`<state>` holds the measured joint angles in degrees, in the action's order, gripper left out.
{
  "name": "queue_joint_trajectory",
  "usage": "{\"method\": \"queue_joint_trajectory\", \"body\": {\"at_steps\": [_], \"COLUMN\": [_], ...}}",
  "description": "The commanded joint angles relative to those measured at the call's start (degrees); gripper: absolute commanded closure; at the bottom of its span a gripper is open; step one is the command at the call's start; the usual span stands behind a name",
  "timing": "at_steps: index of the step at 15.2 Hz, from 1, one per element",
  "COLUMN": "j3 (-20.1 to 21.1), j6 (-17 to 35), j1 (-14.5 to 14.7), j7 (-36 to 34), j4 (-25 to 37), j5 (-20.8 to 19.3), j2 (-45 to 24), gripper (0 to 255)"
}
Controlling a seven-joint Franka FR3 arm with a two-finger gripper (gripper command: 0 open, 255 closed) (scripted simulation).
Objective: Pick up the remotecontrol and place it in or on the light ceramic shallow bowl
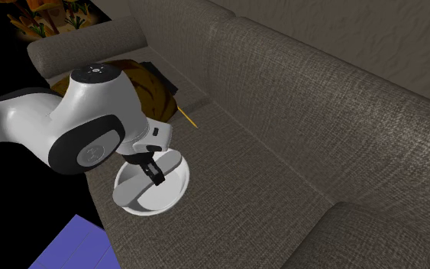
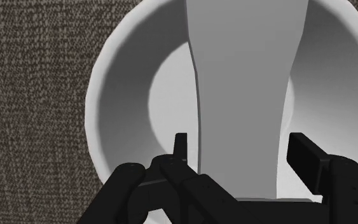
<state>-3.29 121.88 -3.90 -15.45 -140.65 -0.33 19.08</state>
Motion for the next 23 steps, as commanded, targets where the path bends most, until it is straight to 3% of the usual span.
{"method": "queue_joint_trajectory", "body": {"at_steps": [1,5,6,11,15,23], "j3": [0.0,0.0,0.0,0.0,0.09,0.09], "j6": [0.31,0.31,0.31,0.32,-7.5,-7.5], "j1": [0.01,0.02,0.02,0.02,-0.03,-0.03], "j7": [-0.01,-0.01,-0.01,-0.02,-0.1,-0.1], "j4": [-0.12,-0.12,-0.11,-0.12,5.07,5.07], "j5": [0.01,0.01,0.01,0.01,-0.09,-0.09], "j2": [-0.16,-0.16,-0.17,-0.16,2.47,2.47], "gripper": [255,255,0,0,0,0]}}
